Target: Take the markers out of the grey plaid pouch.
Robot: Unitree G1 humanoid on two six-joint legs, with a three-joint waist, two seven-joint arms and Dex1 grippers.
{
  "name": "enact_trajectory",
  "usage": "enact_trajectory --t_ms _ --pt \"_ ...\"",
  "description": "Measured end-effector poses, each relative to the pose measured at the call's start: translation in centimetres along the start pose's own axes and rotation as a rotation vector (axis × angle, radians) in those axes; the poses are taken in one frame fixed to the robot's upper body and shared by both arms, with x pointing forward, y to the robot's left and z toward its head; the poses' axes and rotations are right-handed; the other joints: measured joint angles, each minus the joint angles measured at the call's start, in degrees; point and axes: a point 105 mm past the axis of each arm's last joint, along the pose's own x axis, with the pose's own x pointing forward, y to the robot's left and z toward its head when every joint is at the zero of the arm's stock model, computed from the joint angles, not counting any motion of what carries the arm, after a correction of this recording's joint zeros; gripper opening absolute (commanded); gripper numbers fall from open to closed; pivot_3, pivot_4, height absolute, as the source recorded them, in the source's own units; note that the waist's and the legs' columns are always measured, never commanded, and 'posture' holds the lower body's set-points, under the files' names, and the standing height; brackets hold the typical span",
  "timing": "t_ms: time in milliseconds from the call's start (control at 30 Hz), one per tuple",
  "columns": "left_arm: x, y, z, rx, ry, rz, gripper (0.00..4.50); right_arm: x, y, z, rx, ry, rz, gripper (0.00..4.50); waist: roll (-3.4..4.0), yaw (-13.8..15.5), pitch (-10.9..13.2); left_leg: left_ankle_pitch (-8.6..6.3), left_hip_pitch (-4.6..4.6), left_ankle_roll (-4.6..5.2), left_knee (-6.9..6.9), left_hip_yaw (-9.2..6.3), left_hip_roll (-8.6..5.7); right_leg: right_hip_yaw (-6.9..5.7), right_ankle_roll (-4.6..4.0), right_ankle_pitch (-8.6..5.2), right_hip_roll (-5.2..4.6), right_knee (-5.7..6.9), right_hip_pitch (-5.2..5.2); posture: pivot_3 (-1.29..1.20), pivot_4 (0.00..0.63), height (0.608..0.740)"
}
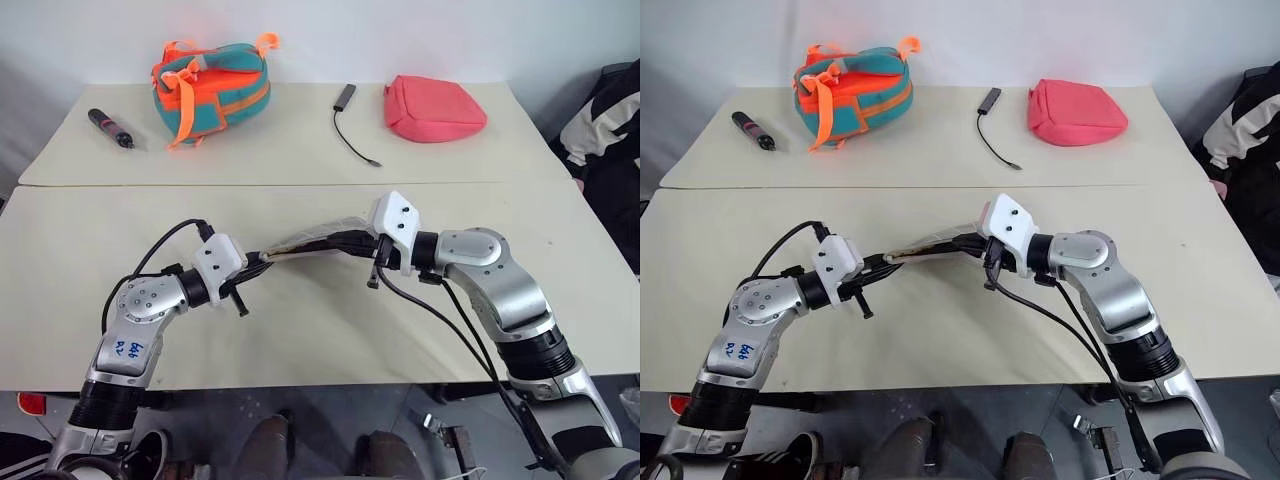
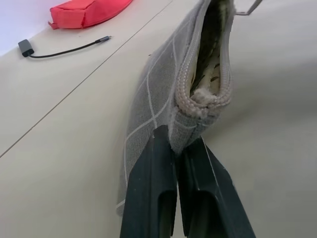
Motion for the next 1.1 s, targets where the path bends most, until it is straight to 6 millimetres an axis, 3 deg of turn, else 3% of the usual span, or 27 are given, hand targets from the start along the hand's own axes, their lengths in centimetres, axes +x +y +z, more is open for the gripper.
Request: enact_trajectory --t_ms 200,400,600,700,1033,1100 --pt "0.4 -0.4 0.3 -0.004 -0.014 -0.007 0.00 0.0 -0.2 -2.2 -0.047 0.099 -0.004 0.04 0.00 -0.05 0.00 0.00 0.00 0.00 0.00 0.02 0.01 0.01 -0.01 0.00 0.01 0.00 -0.01 0.00 0.150 0.740" --pt "0.8 -0.7 0.4 -0.010 -0.023 -0.013 0.00 0.2 0.0 -2.4 -0.116 0.123 0.005 0.04 0.00 -0.21 0.00 0.00 0.01 0.00 0.00 0.03 0.04 0.01 -0.01 0.01 0.03 0.00 -0.02 0.00 0.150 0.740" --pt "2.3 -3.8 1.5 0.018 -0.031 -0.166 0.00 1.0 -1.2 -2.9 -0.412 0.239 0.014 0.04 0.00 -0.08 0.00 -0.01 0.01 -0.02 0.01 0.05 0.03 0.06 -0.02 0.01 0.04 -0.06 -0.03 0.00 0.150 0.740" --pt "2.8 -3.8 1.9 0.030 -0.040 -0.168 0.00 0.9 -1.2 -3.8 -0.413 0.264 0.026 0.56 -0.01 0.00 0.01 -0.01 0.00 -0.02 0.01 0.06 0.03 0.06 -0.02 0.01 0.04 -0.04 -0.01 0.00 0.150 0.740" --pt "2.9 -2.9 2.6 0.024 -0.057 -0.132 0.00 0.9 -1.0 -3.8 -0.404 0.266 0.045 3.79 -0.01 -0.27 0.01 -0.01 0.01 -0.02 0.02 0.06 0.07 0.06 -0.03 0.02 0.08 -0.03 0.00 0.00 0.150 0.740" --pt "2.9 -2.8 2.6 0.018 -0.060 -0.127 0.00 0.9 -0.9 -3.8 -0.391 0.269 0.056 3.79 -0.01 -0.23 0.01 -0.01 0.01 -0.02 0.02 0.06 0.07 0.06 -0.03 0.02 0.08 -0.03 0.00 0.00 0.150 0.740"
